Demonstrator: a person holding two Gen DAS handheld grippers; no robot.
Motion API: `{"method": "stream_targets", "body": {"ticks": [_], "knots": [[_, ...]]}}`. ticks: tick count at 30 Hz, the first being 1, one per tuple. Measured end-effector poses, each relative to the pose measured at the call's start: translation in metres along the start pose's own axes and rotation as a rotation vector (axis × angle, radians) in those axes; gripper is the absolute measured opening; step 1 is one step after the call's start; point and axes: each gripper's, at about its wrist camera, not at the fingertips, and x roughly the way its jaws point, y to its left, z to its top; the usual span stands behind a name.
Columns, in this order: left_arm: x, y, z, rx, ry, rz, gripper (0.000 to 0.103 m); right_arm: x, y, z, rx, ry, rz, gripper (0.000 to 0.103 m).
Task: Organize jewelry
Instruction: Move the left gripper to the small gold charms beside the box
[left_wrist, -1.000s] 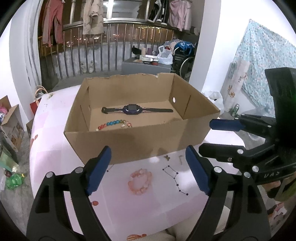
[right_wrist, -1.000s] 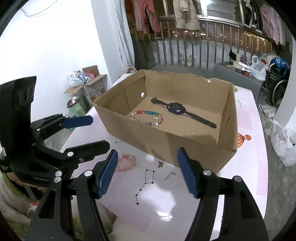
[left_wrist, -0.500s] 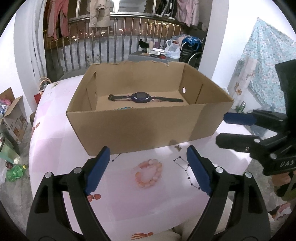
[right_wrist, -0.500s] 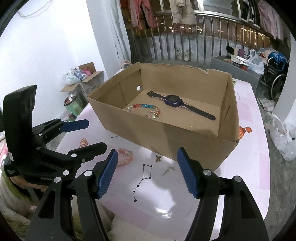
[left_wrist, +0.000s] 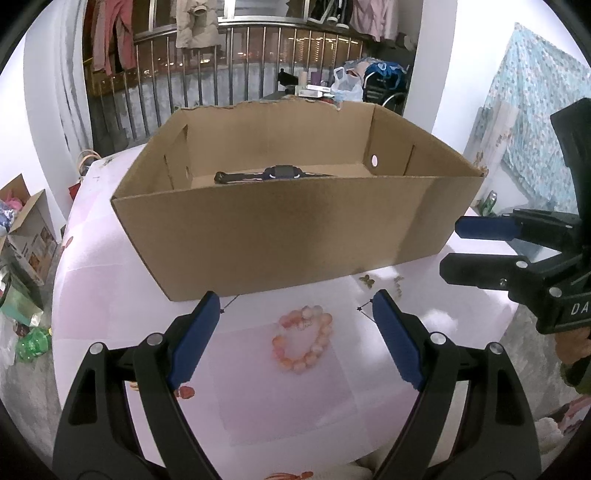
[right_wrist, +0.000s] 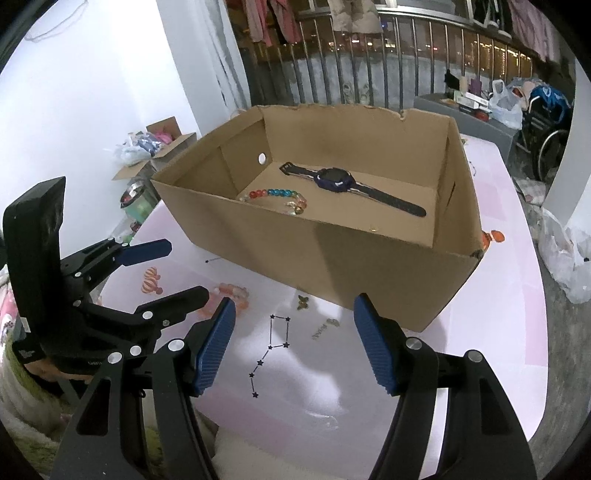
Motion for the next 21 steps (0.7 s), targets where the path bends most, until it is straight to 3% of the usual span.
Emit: {"method": "stream_targets", "body": {"ticks": [7,15,21], "knots": [[0.004,-0.002,-0.004,0.013,-0.038,-0.017,0.081,0.010,-0.010,-0.003,0.026,0.013,0.006,0.065],[-0.010,-0.013,-0.020,0.095,-0.142,-0.068,0.081,0.013,-0.013,-0.014,0.041,0.021,0.005,0.065],[-0.002,-0.022,-0.024,0.150,-0.141,-0.090,0.075,0.018,-0.014,-0.024,0.024,0.021,-0.004,0.065]]}}
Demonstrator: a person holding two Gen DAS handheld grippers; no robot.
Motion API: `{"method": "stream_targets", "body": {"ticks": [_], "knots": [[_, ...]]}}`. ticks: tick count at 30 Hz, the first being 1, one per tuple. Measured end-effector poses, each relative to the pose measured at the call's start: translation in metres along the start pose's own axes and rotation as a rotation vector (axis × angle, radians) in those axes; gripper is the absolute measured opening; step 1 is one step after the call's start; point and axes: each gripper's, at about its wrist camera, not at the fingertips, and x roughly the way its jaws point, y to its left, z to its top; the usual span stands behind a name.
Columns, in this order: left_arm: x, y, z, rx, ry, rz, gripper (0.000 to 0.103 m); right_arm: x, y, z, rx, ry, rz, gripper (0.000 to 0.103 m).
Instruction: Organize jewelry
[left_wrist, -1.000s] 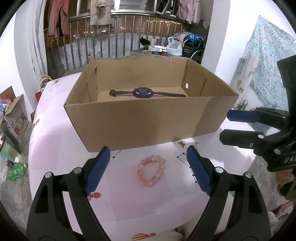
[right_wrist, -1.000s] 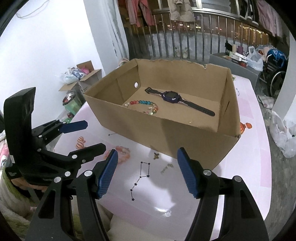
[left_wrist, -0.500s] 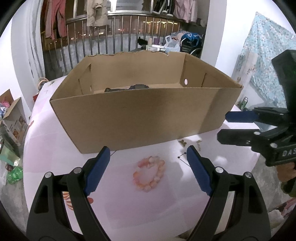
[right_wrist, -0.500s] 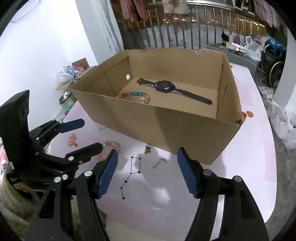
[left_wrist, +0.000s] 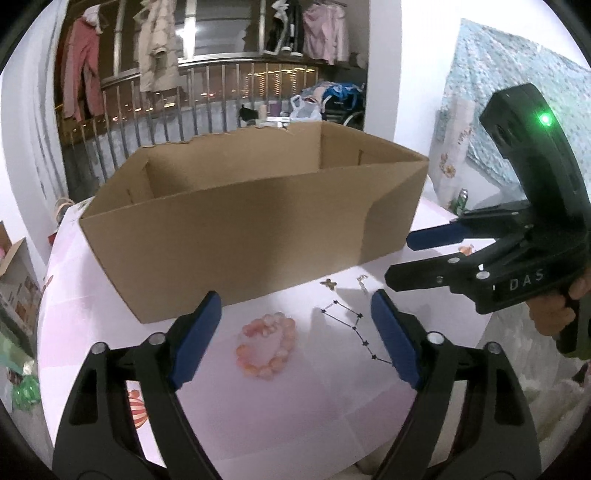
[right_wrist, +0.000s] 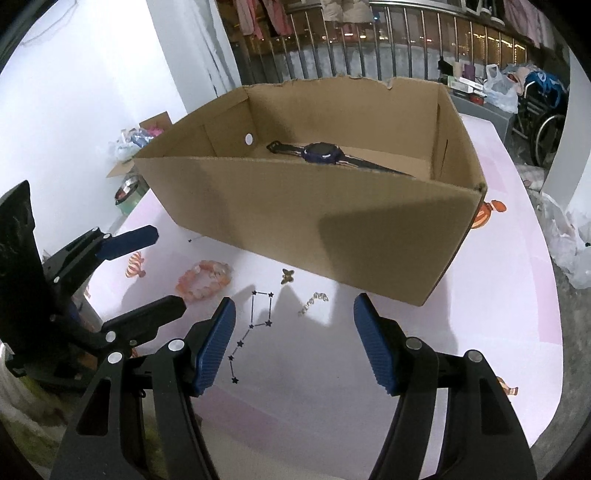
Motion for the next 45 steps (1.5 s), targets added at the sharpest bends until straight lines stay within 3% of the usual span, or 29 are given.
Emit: {"method": "stream_targets", "body": {"ticks": [13,22,35,42,45], "knots": [[0.021,-0.009,-0.005,0.030,0.051,-0.059,0.042,0.012,-0.005,-0.007,-0.039,0.002,0.005,0.040],[0.028,-0.018,-0.003,0.077,0.065,-0.078,0.023,0.024,-0.005,-0.005,-0.074,-0.002,0.002,0.033],[0.033,-0.020,-0.006,0.081,0.077,-0.097,0.014,0.043,0.004,0.000,-0.144,0.027,-0.044,0.022],[0.037,-0.021,-0.005,0.094,0.072,-0.105,0.014,0.042,0.002,-0.001,-0.138,0.031,-0.056,0.006],[0.040,-0.023,-0.005,0.111,0.072,-0.101,0.014,0.039,0.000,-0.004,-0.142,0.034,-0.067,0.004]]}}
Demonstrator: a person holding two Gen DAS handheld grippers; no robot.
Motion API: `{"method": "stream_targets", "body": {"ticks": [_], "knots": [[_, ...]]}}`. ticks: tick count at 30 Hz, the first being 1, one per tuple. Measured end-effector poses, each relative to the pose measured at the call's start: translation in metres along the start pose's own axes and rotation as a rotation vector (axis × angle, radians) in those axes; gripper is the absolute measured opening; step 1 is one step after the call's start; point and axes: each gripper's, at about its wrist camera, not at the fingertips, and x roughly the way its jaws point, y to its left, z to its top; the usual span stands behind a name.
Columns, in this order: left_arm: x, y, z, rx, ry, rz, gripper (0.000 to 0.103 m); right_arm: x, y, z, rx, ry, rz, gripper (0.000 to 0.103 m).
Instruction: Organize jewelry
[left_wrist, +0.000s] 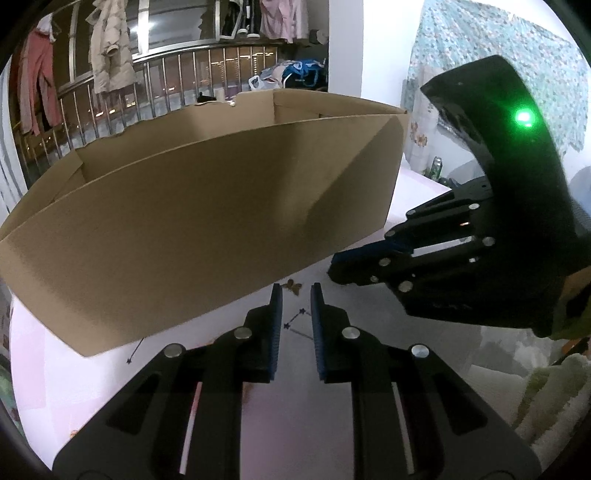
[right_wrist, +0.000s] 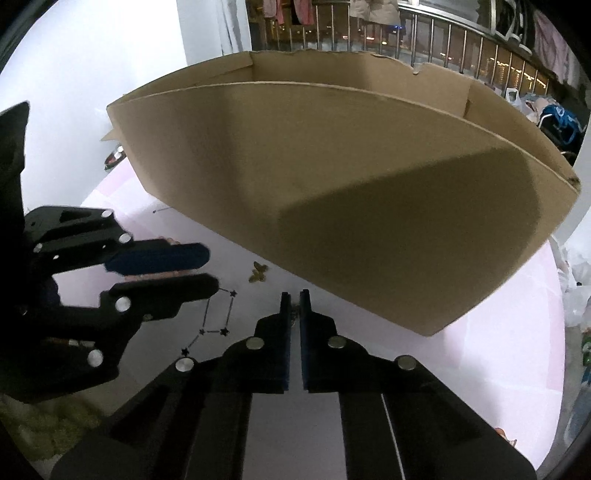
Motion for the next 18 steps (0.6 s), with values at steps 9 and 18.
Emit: {"method": "stream_targets", "body": {"ticks": [9,18], "knots": [[0.019,-0.007,0.007,0.048,0.016,-0.017,0.014,-0.006,-0.014,-0.007,0.066,-0.004,0.010,0.004],[0.025,0.002,0.007,0.001,0.076,-0.069,0.014,-0.009,-0.017,-0.009,0.076,-0.015,0.024,0.004]]}}
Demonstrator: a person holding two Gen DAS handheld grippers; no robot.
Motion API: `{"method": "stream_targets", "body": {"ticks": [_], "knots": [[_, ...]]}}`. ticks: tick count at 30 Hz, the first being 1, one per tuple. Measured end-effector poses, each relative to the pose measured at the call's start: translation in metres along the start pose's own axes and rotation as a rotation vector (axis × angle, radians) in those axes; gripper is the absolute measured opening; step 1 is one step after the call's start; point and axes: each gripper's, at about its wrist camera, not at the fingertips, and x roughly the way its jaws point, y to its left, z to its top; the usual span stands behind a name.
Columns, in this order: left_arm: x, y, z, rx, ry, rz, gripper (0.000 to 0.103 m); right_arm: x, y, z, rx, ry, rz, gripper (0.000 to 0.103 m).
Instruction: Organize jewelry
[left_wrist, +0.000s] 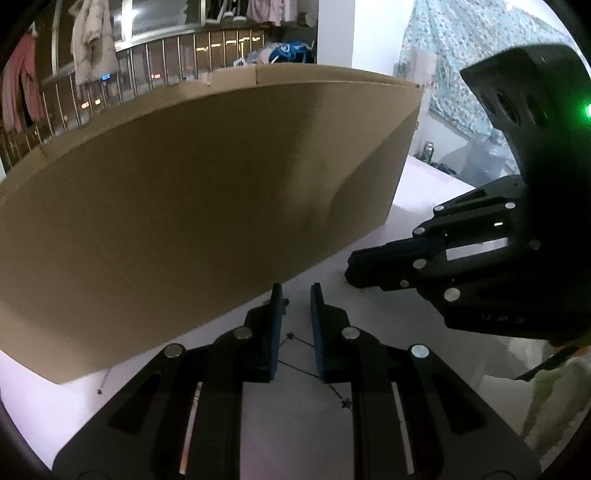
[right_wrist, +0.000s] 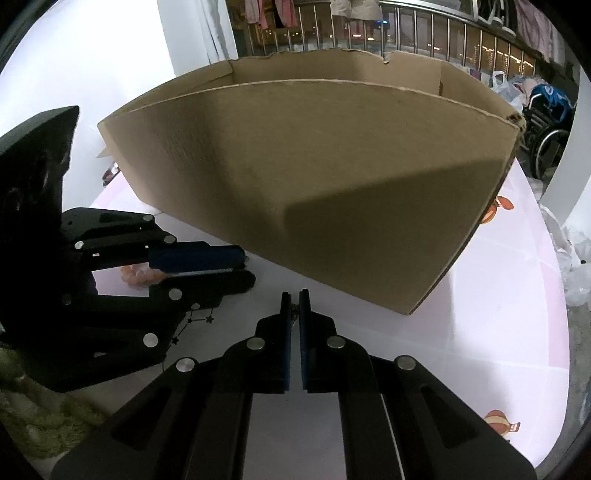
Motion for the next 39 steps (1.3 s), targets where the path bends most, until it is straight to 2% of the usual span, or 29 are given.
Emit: {"method": "stream_targets", "body": {"ticks": [9,17,23,26,39], "knots": [[-0.004,0.005,-0.001,-0.061,0.063,-0.107,0.014,0.000,-0.003,0.001,0.002,-0.006,0.007,0.004],[-0.011,0.003,-0.011,-0.107,0.082,-0.145,0.014,-0.001,-0.003,0.001,0.007,-0.007,0.012,0.004],[-0.018,-0.009,-0.014,-0.017,0.010,-0.032,0.016,-0.002,-0.004,0.001,0.014,-0.013,0.019,0.004],[-0.013,-0.007,-0.012,-0.006,0.010,0.008,0.019,-0.002,-0.004,0.001,0.014,-0.013,0.019,0.004],[0.000,-0.003,-0.010,-0.052,0.024,0.046,0.019,-0.002,-0.003,0.003,0.021,-0.017,0.026,0.004]]}}
